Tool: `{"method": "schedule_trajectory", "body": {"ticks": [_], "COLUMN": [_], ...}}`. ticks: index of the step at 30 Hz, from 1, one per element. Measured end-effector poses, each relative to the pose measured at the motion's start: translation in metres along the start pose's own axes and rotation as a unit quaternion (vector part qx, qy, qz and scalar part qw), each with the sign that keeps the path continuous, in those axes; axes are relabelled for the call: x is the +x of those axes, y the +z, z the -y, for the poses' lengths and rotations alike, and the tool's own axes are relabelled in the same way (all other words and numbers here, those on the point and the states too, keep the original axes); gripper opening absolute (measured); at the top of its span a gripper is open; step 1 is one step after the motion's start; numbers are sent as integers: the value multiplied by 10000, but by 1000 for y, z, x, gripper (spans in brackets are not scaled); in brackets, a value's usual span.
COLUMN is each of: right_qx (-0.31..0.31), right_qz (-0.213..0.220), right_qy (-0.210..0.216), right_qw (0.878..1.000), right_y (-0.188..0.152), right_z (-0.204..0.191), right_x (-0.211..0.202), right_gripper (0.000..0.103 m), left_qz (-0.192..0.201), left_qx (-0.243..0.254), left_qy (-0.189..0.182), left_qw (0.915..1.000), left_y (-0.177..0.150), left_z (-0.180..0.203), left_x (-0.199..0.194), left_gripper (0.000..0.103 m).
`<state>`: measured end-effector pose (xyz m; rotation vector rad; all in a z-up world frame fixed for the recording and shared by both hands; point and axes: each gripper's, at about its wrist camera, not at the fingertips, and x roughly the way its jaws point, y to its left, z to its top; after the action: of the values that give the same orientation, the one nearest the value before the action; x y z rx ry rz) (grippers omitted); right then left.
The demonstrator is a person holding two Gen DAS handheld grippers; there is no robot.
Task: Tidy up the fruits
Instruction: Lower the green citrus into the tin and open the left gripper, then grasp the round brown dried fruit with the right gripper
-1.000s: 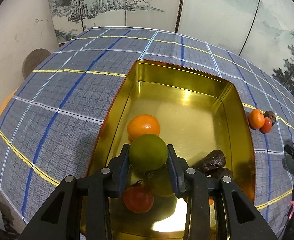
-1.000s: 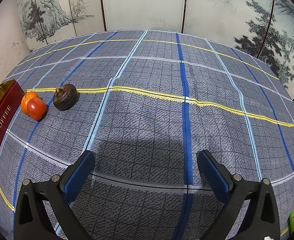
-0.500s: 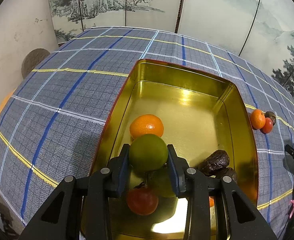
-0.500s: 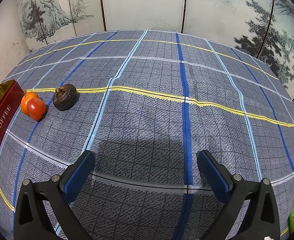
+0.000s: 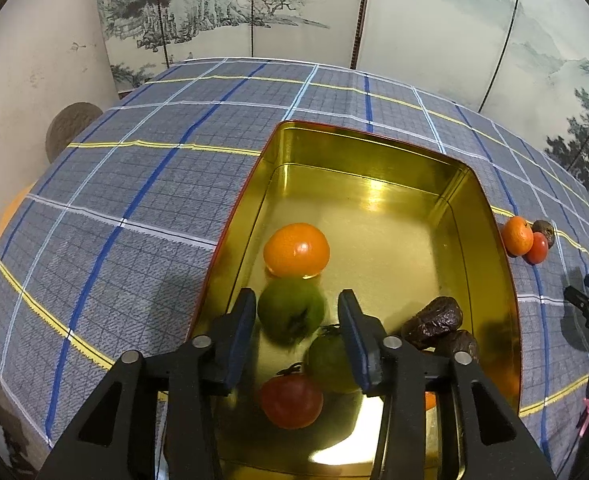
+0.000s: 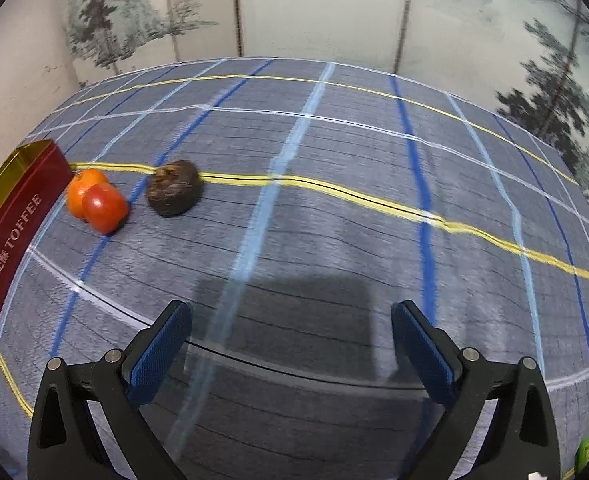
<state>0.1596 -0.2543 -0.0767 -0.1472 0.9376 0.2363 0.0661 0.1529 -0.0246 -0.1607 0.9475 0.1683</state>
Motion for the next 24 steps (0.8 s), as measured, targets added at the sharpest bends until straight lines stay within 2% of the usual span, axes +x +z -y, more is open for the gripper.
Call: {"method": "schedule_trajectory", "body": {"ticks": [5,10,17,24], "right_qx": [-294,-431,-525,-515], "right_qz": [-39,-5,52,125], "right_qy": [164,321,431,465], "right_qw": [9994,9986,9977,9975], "right_y": [12,26,43,54], "right_z": [-25,-41,-57,-65], "right_x": [6,13,23,28], "right_gripper": [92,81,73,56], "left_qz": [60,103,215,205], "left_qx": [81,101,104,29], "left_qy": [29,-31,-127,-171], "left_qw": [9999,9999,9996,9996], "left_y": [-2,-3,-5,-8], "left_z": [0,-2,-2,-4], "left_x": [-5,-10,-21,-26], "left_gripper": [52,55,62,63]}}
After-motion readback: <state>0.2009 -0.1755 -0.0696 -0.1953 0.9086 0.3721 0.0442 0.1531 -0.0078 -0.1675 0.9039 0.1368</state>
